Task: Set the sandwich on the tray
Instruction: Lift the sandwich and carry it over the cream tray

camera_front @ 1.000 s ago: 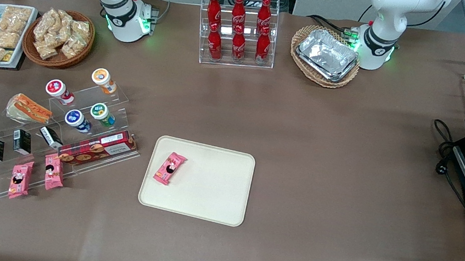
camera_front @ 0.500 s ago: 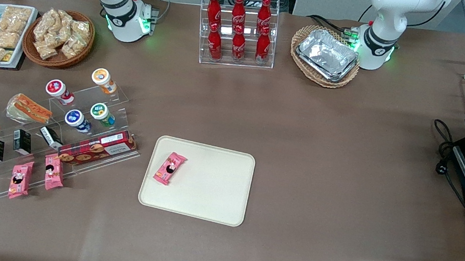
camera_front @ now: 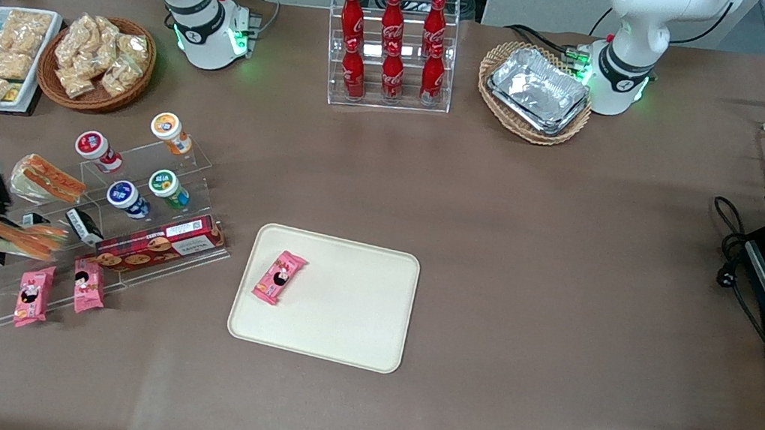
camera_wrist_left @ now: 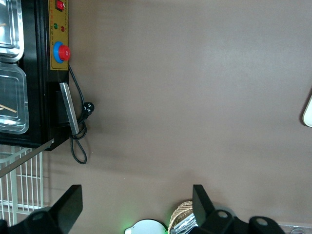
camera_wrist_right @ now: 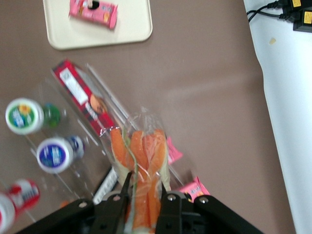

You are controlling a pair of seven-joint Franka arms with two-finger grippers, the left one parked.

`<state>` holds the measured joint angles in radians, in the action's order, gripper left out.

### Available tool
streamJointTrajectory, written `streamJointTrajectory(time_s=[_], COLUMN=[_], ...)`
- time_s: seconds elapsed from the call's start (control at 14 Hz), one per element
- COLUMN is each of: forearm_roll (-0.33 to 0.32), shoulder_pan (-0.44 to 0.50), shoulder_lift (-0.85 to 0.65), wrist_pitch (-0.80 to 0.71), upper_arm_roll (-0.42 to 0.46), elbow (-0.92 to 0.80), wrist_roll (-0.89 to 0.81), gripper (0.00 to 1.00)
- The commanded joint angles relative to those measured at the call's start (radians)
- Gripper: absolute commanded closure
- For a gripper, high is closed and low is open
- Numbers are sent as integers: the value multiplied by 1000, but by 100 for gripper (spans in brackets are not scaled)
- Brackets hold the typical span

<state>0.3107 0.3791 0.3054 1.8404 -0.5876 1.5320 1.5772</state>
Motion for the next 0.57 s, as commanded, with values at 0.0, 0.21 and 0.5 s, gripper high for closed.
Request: streamJointTrajectory(time_s=[0.0, 0.21, 0.5], forearm_roll=[-18, -16, -13], shoulder_pan=[128, 248, 316], shoulder_lift=[41, 92, 202], wrist_pitch=[-7, 69, 224], upper_arm_roll=[-9, -9, 67], elbow=[-33, -33, -38], wrist_roll=[-236, -392, -546], gripper=[83, 83, 83])
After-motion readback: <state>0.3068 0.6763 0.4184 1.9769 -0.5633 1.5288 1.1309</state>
